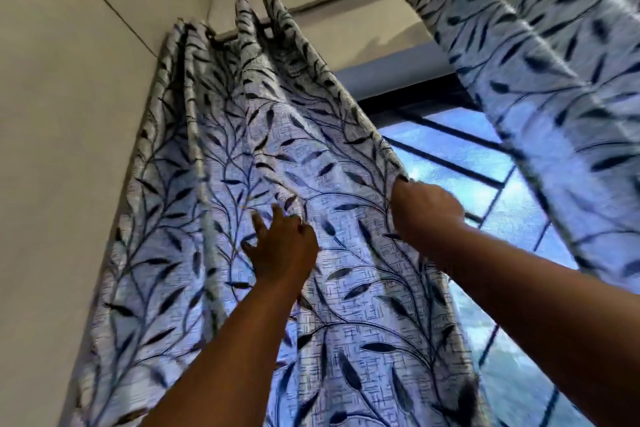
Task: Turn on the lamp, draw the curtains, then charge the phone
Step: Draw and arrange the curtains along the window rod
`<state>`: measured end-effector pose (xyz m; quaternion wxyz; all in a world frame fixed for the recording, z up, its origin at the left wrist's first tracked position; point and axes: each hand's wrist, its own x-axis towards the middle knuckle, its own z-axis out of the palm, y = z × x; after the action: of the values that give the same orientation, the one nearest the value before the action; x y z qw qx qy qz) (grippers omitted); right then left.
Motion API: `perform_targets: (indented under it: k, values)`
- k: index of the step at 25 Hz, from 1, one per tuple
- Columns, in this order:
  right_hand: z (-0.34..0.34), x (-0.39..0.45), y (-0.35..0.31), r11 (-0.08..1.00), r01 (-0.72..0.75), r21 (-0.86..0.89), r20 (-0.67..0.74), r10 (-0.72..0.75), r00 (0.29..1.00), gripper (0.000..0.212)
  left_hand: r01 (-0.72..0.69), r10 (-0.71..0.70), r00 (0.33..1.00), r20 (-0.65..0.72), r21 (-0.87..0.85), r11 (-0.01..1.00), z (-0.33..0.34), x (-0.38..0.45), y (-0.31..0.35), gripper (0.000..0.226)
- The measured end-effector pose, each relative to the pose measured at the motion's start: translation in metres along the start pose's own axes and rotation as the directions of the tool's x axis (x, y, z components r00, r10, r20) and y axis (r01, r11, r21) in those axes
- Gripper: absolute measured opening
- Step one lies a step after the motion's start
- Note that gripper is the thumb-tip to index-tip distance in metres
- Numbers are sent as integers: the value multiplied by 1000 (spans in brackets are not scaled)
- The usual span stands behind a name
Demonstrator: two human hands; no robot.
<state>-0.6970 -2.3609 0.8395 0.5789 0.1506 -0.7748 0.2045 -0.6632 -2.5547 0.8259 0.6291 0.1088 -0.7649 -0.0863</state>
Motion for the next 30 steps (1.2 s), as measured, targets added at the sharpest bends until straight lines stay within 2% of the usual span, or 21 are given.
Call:
perform_targets:
  k: [2, 4, 8, 11, 13, 16, 17, 19, 21, 22, 23, 25, 28, 30]
  values:
    - [-14, 0, 33, 999, -26, -32, -13, 26, 1000, 27, -74, 64, 997, -52, -208, 975, 11, -5, 42, 18]
    - [-33, 3, 84, 995, -37, -88, -4, 37, 999, 29, -131, 124, 991, -43, -339, 932, 31, -12, 106, 17]
    - [-66, 12, 180, 974, -85, -208, -23, 81, 996, 26, -160, 231, 969, 90, -488, 858, 64, -24, 228, 26]
    - [-80, 11, 218, 962, -104, -254, -20, 102, 995, 25, -163, 283, 949, 138, -554, 816, 88, -35, 284, 31]
    - [-82, 12, 236, 955, -109, -277, 9, 116, 993, 26, -156, 293, 939, 181, -536, 830, 99, -40, 303, 29]
    - [-83, 11, 256, 955, -107, -278, 41, 123, 992, 24, -86, 204, 954, 218, -452, 888, 105, -45, 308, 23]
    - [-84, 9, 257, 957, -102, -271, 16, 111, 994, 24, -59, 167, 959, 227, -419, 906, 103, -46, 304, 28]
    - [-84, 8, 254, 961, -49, -274, -122, 16, 992, 31, -17, 99, 974, 203, -374, 927, 96, -43, 296, 55]
    - [-84, 10, 246, 932, 33, -360, -241, -127, 962, 53, 9, 28, 994, 109, -328, 945, 82, -35, 287, 77]
    - [-83, 12, 242, 925, 43, -377, -259, -150, 954, 68, 19, -2, 999, 52, -309, 951, 73, -31, 282, 83]
    - [-84, 15, 236, 938, 29, -346, -255, -124, 959, 81, 18, -18, 1000, 5, -287, 958, 64, -28, 276, 85]
    - [-83, 19, 224, 985, -50, -166, -197, 17, 980, 95, -19, 4, 998, -65, -235, 972, 49, -23, 263, 86]
    - [-75, 22, 210, 950, -200, 240, -49, 217, 975, 98, -109, 96, 990, -105, -121, 987, 35, -24, 244, 83]
    - [-65, 24, 197, 883, -233, 408, -5, 258, 966, 90, -168, 156, 980, -123, -89, 982, 26, -23, 230, 80]
